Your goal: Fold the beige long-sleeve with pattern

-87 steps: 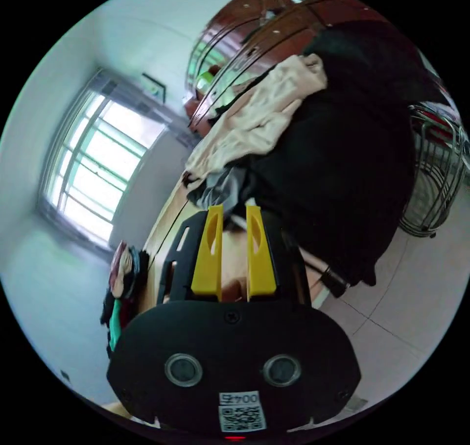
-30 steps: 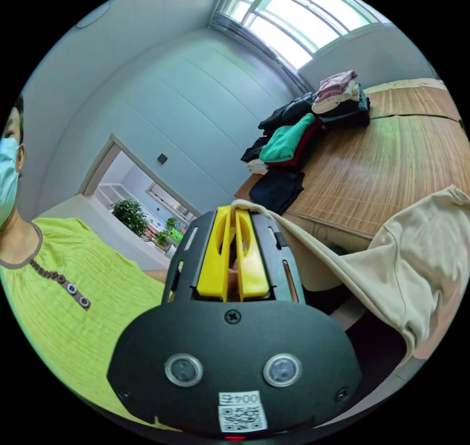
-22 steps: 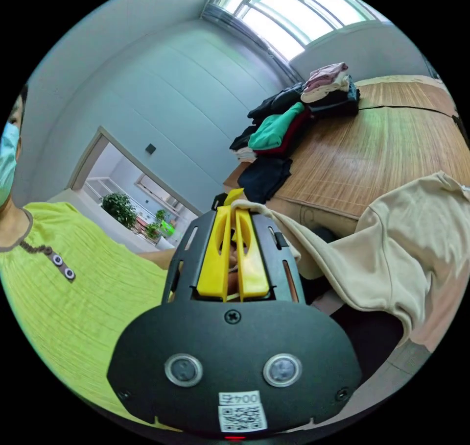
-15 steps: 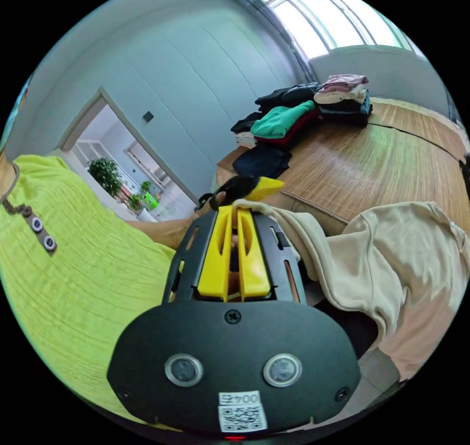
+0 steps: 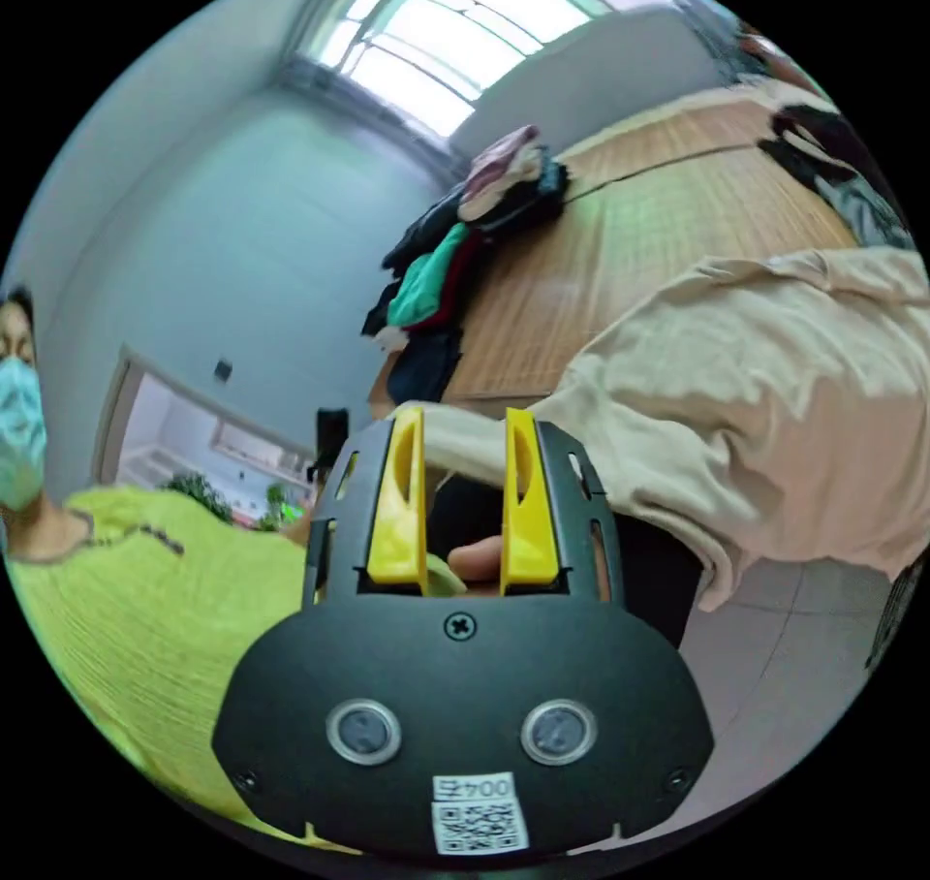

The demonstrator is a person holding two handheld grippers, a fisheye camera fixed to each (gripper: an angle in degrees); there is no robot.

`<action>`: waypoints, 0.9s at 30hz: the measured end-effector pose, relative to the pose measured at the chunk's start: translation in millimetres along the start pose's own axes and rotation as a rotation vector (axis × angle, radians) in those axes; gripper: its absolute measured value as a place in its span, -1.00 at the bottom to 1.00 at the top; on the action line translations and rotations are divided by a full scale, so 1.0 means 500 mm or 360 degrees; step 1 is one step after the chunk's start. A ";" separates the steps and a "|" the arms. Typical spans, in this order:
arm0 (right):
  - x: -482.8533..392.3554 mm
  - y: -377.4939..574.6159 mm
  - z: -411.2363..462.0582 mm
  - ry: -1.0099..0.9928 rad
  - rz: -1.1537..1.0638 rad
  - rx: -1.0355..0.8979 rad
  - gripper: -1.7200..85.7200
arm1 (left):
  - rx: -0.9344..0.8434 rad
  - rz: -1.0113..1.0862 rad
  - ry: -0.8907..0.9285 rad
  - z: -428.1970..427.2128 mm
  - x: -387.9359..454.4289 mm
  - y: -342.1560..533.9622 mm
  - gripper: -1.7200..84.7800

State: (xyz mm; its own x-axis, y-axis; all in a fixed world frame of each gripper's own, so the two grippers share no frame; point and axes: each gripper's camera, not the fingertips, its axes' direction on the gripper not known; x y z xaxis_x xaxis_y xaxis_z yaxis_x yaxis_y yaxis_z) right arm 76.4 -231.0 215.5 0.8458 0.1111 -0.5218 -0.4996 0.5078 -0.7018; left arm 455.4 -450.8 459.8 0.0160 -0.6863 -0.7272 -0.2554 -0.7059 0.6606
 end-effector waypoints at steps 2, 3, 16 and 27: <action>0.035 -0.061 0.015 0.0081 0.0113 -0.0044 -0.57 | -0.0253 0.0300 0.0020 0.097 0.075 0.016 -0.81; 0.039 -0.099 0.040 0.0157 0.0110 -0.0097 -0.53 | -0.0312 0.0366 0.0022 0.123 0.091 0.024 -0.81; -0.021 -0.204 0.439 0.1798 -0.0705 -0.1258 -0.85 | -0.0581 0.0675 0.0079 0.338 0.075 0.194 -0.80; -0.037 -0.256 -0.438 -0.0246 -0.0437 0.0630 -0.89 | -0.0228 0.0420 0.0122 0.248 -0.118 0.175 -0.80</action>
State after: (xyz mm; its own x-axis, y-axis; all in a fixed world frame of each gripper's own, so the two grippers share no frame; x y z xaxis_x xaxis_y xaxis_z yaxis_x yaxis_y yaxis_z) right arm 83.7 -485.2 208.9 0.9688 0.0381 -0.2449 -0.1711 0.8177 -0.5496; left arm 312.1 -450.1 537.4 0.0418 -0.8564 -0.5146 -0.1219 -0.5156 0.8481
